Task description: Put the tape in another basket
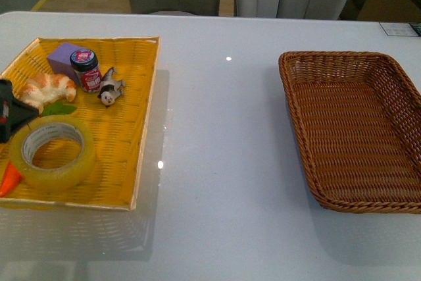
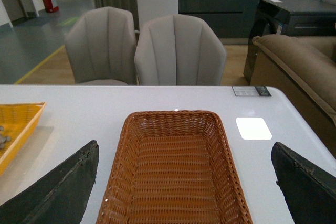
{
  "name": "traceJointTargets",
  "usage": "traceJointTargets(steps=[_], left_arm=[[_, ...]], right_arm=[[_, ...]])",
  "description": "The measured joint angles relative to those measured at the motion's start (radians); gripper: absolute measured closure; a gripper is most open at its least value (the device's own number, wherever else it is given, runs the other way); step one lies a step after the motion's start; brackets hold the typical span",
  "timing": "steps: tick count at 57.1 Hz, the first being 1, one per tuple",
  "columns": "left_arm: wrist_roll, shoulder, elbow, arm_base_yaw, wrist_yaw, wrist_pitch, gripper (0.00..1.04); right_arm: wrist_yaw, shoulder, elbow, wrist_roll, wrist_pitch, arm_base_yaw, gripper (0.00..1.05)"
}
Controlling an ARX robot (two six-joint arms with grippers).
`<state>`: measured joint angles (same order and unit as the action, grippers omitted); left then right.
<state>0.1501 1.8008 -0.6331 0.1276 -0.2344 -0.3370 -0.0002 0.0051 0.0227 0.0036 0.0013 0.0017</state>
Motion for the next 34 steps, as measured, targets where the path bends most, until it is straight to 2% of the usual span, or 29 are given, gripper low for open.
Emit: traceJointTargets(steps=[16, 28, 34], left_arm=[[0.023, 0.205, -0.079, 0.024, 0.078, -0.014, 0.09], [0.026, 0.261, -0.143, -0.011, 0.109, -0.014, 0.09], [0.029, 0.312, -0.187, -0.029, 0.155, 0.013, 0.09]], right_arm=[[0.0, 0.0, 0.0, 0.0, 0.0, 0.0, 0.09], [0.0, 0.0, 0.0, 0.0, 0.0, 0.0, 0.09], [0.0, 0.0, 0.0, 0.0, 0.0, 0.0, 0.09]])
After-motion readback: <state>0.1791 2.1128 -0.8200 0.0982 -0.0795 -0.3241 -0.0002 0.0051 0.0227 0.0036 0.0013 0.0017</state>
